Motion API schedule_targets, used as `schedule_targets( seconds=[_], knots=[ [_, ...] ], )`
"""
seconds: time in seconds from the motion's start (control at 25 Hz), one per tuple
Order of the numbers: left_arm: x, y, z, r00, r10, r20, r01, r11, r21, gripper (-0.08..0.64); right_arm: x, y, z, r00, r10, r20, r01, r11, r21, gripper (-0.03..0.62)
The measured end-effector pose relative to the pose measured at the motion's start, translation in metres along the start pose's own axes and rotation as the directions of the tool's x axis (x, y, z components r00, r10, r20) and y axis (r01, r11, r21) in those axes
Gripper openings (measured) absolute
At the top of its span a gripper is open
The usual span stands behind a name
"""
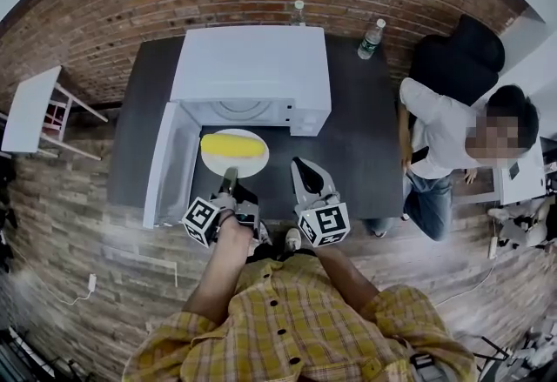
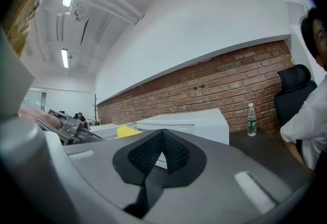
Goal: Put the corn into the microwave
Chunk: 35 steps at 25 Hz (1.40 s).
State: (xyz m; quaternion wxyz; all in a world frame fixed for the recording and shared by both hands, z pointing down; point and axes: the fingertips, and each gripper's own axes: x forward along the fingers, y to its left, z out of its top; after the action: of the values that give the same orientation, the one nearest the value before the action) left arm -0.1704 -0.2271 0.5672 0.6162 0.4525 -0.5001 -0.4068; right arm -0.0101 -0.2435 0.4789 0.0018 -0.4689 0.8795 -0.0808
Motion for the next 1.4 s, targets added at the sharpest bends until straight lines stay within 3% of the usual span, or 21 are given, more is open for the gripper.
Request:
schedule_targets(
  seconds=[0.32, 1.4],
  knots=[
    [0.034, 0.01, 0.025, 1.0, 0.016, -0.012, -0.015, 1.0, 0.017, 0.015, 0.03, 0.007, -0.006, 1.0, 0.007, -0.008, -0.007, 1.0, -0.023, -0.002],
    [0.146, 0.079, 0.055, 0.99, 0.141, -0.03, -0.14, 0.99, 0.025, 0.02, 0.067, -0.016, -0.03, 0.997, -0.06, -0.055, 0.059, 0.998, -0.014, -0.002]
  ],
)
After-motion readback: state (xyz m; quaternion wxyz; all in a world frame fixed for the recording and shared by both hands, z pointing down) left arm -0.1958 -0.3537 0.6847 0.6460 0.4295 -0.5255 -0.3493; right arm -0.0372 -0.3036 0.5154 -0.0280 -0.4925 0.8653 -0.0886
